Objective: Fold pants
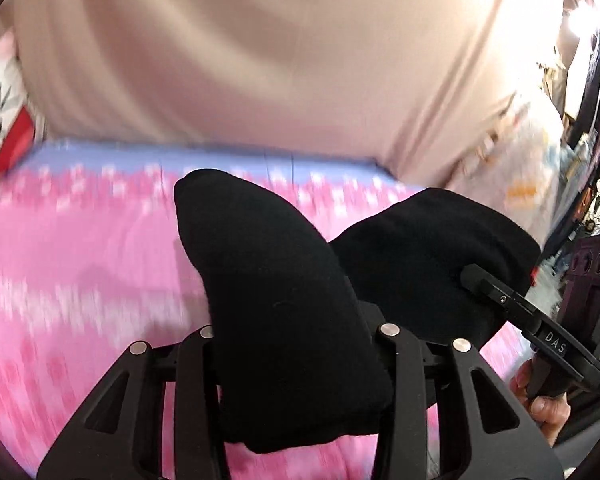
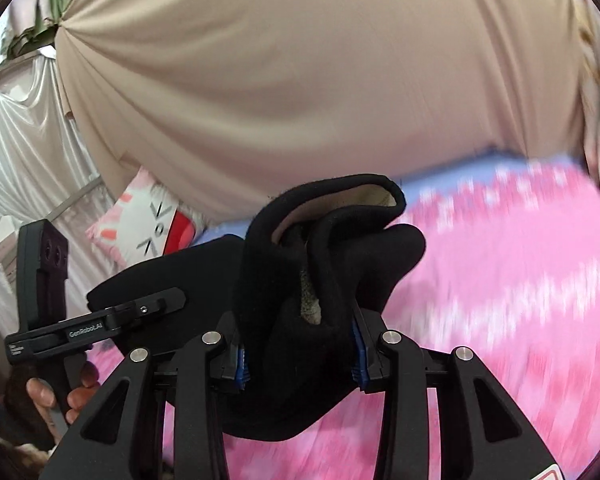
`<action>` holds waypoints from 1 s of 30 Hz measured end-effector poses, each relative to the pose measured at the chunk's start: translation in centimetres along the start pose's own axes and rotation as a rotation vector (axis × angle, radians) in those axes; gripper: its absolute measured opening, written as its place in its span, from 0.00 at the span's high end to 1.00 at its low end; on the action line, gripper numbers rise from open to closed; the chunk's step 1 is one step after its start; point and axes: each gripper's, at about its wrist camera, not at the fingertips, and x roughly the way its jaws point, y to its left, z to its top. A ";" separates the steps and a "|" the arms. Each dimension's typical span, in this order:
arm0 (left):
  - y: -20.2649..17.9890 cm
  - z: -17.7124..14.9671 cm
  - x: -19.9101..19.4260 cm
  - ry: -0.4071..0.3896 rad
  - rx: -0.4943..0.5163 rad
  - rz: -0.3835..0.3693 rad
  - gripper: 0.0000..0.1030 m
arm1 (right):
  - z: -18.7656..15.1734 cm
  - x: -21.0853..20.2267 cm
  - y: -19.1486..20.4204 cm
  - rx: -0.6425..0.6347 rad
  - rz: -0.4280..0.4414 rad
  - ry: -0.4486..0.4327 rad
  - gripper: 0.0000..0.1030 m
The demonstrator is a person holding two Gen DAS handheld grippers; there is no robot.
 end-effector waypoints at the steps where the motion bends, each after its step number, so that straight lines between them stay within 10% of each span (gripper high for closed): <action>1: 0.0 1.4 0.7 -0.019 0.005 0.011 0.64 | 1.8 1.8 -0.6 -0.006 -0.001 -0.023 0.65; 9: 2.9 10.2 13.1 -0.077 0.006 0.095 0.64 | 7.6 16.1 -7.4 0.017 -0.028 -0.027 0.65; 15: 8.4 8.5 25.6 0.101 -0.044 0.139 0.61 | 3.9 26.8 -14.8 0.142 -0.073 0.213 0.53; 19: 10.0 5.2 26.4 0.110 0.027 0.231 0.21 | 1.4 25.1 -17.4 0.164 -0.095 0.308 0.40; 24: 10.4 4.1 20.0 0.060 0.186 0.469 0.11 | 3.0 17.1 -16.1 0.106 -0.315 0.138 0.29; 30: 7.5 7.5 18.5 0.072 0.116 0.391 0.11 | 7.3 21.8 -9.7 -0.029 -0.156 0.141 0.78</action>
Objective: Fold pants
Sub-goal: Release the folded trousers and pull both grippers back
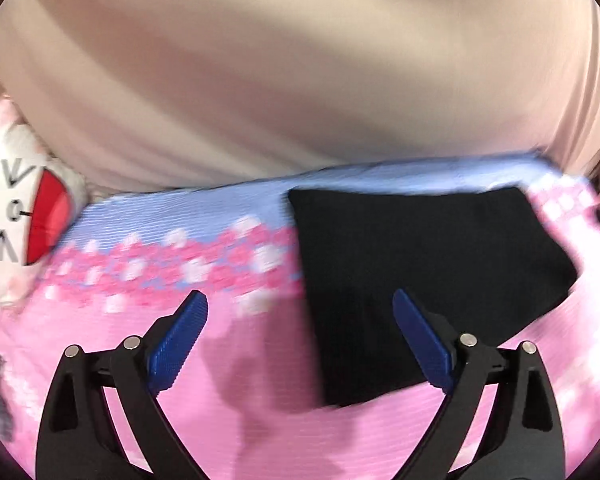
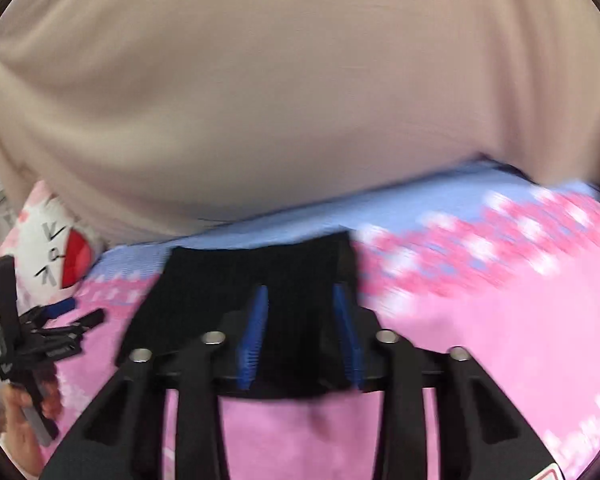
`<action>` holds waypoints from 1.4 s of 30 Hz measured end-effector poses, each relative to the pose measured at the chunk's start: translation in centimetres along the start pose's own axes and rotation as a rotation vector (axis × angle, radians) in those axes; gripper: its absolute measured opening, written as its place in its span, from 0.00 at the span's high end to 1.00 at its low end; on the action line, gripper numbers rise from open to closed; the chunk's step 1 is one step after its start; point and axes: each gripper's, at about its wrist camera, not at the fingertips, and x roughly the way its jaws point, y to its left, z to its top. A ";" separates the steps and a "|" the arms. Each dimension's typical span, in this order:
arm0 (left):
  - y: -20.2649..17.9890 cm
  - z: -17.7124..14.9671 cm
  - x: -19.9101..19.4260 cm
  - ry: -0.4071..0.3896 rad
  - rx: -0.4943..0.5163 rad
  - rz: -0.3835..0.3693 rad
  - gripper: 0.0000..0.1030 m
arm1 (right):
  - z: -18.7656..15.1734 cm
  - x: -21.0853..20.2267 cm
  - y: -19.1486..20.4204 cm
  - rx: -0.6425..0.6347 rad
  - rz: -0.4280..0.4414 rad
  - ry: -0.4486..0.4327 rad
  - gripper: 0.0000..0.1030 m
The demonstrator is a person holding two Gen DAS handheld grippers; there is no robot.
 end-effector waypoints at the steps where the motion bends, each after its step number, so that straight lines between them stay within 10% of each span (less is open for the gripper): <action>1: -1.0 0.3 0.5 0.004 -0.003 -0.012 0.11 | 0.3 2.3 0.6 -0.024 -0.014 0.033 0.80; 5: -4.9 -0.4 6.6 0.112 0.035 0.042 0.11 | -1.1 9.7 -2.5 -0.004 -0.162 0.156 0.91; 8: -5.0 -1.7 9.1 0.105 0.043 0.099 0.05 | -1.3 8.7 -5.7 0.121 -0.090 0.137 1.00; 12: -5.0 -1.5 7.0 0.091 0.049 0.116 0.07 | -1.5 3.3 -3.5 0.014 -0.275 0.056 0.87; 23: -5.1 -3.8 -3.4 0.038 -0.038 0.008 0.07 | -8.8 -6.5 4.7 -0.050 -0.242 0.021 0.87; 42: -6.4 -12.0 -14.1 -0.036 -0.032 0.055 0.06 | -14.8 -14.0 7.4 -0.027 -0.262 -0.035 0.72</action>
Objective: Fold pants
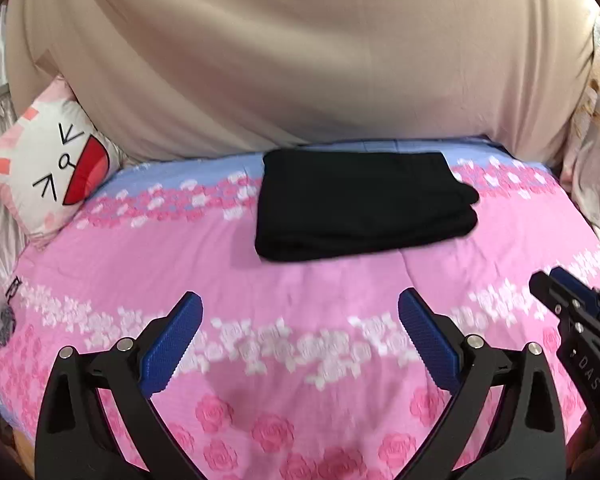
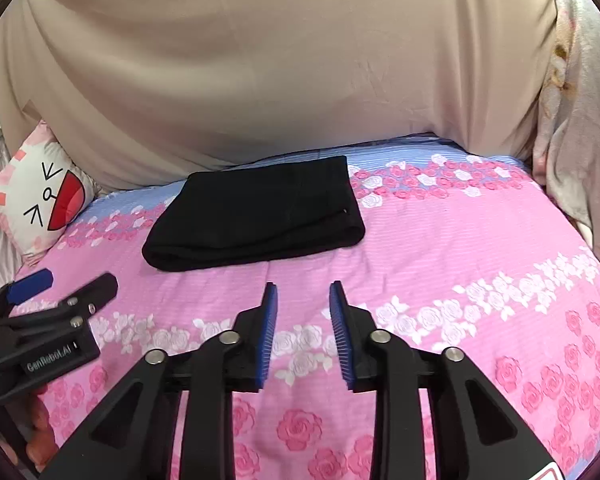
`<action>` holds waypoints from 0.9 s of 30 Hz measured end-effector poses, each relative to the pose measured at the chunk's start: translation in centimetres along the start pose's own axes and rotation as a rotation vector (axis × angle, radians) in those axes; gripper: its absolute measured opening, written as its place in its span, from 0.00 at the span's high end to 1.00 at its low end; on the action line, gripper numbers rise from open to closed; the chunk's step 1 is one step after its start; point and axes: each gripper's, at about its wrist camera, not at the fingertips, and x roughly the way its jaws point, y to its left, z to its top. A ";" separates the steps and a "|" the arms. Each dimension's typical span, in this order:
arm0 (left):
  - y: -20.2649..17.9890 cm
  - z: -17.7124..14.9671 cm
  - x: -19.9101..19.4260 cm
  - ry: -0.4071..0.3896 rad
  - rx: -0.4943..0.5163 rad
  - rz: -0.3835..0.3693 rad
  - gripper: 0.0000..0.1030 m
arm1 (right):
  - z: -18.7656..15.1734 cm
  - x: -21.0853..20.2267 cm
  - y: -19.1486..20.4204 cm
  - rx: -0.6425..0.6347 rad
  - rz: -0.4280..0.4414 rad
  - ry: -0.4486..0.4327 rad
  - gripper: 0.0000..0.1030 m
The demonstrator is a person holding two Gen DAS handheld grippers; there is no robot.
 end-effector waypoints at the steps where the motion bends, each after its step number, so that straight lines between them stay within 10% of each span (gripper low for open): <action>1: 0.1 -0.3 0.0 0.005 0.000 -0.003 0.06 | -0.2 -0.2 0.0 -0.002 -0.007 -0.002 0.72; 27: 2.4 -2.0 2.9 0.076 -0.026 0.017 0.06 | -0.4 2.4 2.8 -0.075 -0.063 0.042 0.70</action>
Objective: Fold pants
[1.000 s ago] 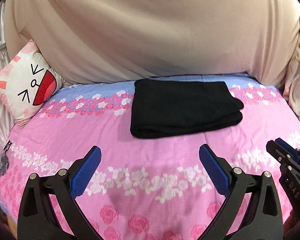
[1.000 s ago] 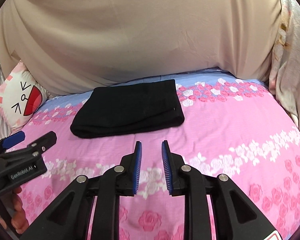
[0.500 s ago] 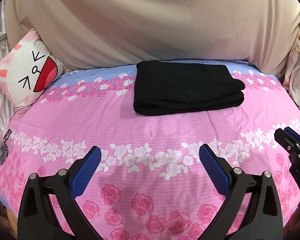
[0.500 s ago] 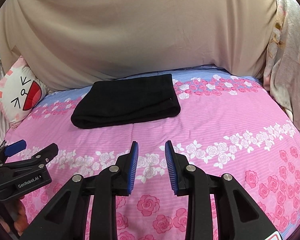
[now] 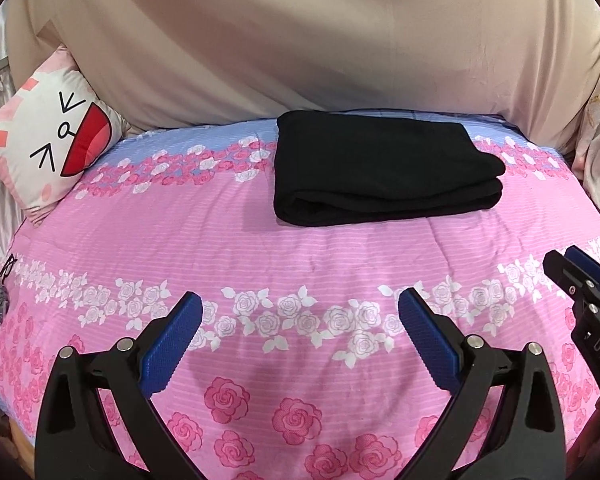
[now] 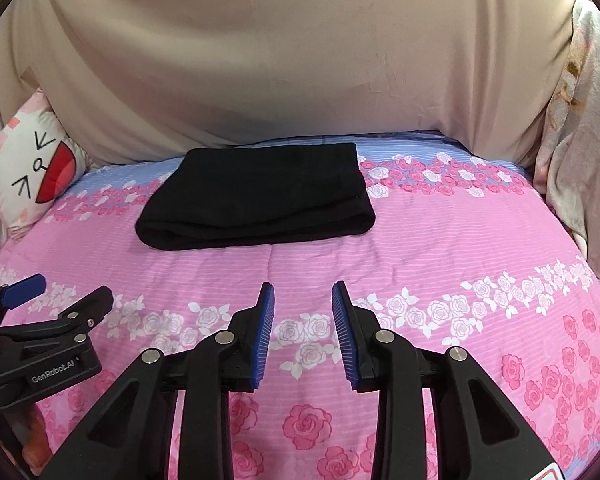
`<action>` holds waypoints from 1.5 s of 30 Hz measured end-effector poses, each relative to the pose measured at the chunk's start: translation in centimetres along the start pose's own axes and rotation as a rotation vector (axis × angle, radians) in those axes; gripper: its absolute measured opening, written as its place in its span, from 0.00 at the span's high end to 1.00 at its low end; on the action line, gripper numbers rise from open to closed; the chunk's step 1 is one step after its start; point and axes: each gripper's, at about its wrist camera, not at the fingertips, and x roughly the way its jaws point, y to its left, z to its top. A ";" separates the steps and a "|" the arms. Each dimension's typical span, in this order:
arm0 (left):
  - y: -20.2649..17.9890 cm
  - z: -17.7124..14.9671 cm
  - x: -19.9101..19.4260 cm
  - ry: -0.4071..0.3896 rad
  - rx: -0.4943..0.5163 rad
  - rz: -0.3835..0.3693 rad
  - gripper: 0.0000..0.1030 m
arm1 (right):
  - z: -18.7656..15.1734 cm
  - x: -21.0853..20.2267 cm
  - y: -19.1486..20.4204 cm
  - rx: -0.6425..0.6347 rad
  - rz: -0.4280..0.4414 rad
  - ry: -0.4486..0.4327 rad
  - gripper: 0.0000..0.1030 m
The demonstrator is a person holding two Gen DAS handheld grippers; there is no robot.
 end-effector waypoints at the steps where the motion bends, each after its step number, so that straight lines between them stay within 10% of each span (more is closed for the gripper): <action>1: 0.0 0.0 0.2 0.005 0.002 -0.001 0.06 | 0.0 0.2 0.0 0.000 -0.007 0.001 0.70; 5: -0.2 -0.1 0.9 0.014 0.012 -0.001 0.06 | 0.0 0.5 0.0 0.016 -0.019 -0.008 0.54; 45: -1.6 0.4 -1.2 -0.046 0.052 -0.005 0.05 | 0.2 -1.0 -0.8 0.047 -0.025 -0.042 0.46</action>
